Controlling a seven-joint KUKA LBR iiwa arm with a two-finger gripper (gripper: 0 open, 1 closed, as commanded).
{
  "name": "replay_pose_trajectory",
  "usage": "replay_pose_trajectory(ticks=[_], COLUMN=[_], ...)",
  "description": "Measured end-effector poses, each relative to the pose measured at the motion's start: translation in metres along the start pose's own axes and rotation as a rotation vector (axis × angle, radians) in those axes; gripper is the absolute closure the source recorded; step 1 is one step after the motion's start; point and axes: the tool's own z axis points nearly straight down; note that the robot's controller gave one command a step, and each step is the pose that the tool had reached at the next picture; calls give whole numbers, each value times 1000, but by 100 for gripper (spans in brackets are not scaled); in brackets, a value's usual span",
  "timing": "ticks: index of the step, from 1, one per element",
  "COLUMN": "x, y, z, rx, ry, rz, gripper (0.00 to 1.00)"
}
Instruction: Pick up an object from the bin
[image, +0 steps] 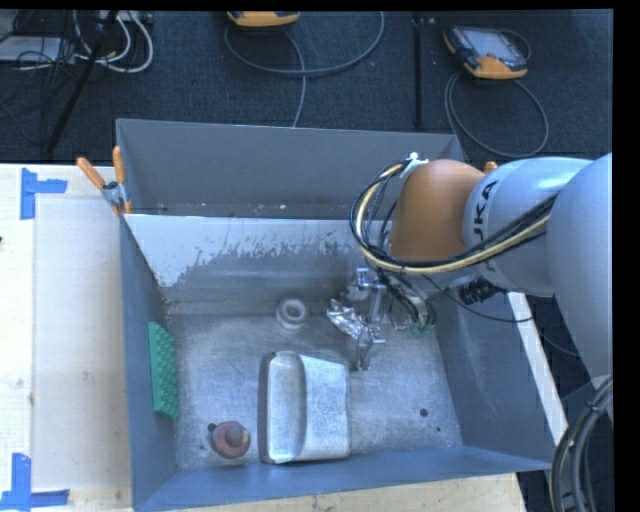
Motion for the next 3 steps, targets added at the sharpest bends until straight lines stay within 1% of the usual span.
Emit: replay_pose_trajectory(ticks=[1, 2, 3], x=[-1, 4, -3], y=[0, 13, 12], z=[-4, -97, -195], rx=[-1, -2, -1], ry=[-7, -4, -8], rz=[-1, -136, -134], gripper=[100, 100, 100])
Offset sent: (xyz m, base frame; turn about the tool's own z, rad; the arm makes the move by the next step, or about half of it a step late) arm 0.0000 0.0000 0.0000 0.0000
